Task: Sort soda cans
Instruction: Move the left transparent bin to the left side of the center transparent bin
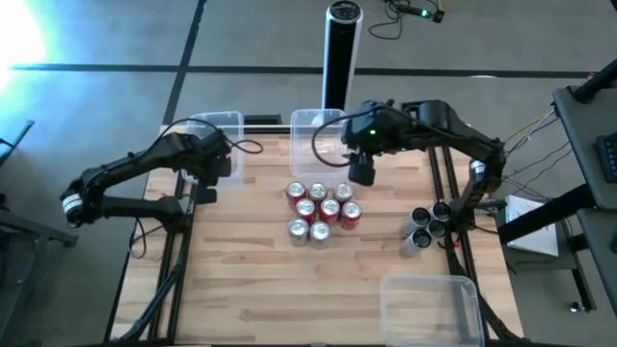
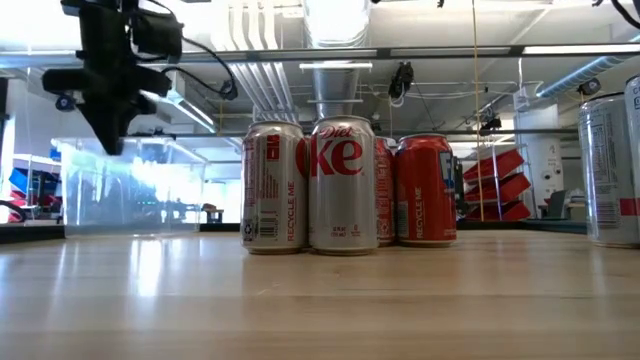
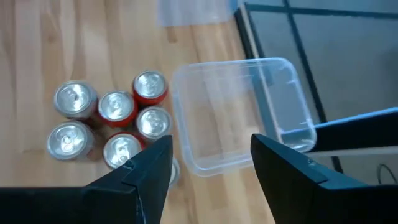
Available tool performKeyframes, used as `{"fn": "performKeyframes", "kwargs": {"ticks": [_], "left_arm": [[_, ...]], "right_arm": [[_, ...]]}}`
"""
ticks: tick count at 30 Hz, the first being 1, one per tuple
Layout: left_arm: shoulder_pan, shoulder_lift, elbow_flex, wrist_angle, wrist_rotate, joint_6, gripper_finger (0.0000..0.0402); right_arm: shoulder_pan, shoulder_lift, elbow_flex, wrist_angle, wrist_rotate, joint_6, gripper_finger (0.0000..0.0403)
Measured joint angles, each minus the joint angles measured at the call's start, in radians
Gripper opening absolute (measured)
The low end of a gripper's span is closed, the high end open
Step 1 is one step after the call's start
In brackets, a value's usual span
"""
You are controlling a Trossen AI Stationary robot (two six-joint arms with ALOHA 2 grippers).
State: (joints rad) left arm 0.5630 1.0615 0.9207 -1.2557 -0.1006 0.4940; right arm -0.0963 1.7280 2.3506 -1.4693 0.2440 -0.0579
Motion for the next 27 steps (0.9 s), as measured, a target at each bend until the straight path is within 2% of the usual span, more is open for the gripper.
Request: {"fn": "performKeyframes", "kwargs": {"ticks": [8,15,20,27], "left_arm": [[-0.137,0.057,0.088,0.095,0.033,-0.088,0.0021],[-0.144,0.191,0.104,0.176,0.031,-0.092,0.0021],[-0.144,0.250,0.110,0.228,0.031,-0.096,0.0021],[-0.142,0.333,0.196,0.254,0.022,-0.066,0.0021]], "right_arm": [[0.000,-0.036,0.000,0.000,0.021,0.052,0.0200],[0.000,-0.038,-0.001,-0.007,0.020,0.078,0.0187],[0.000,-0.037,-0.001,-0.087,0.020,0.146,0.0177],[0.004,-0.039,-0.017,-0.102,0.020,0.170,0.0182]]}}
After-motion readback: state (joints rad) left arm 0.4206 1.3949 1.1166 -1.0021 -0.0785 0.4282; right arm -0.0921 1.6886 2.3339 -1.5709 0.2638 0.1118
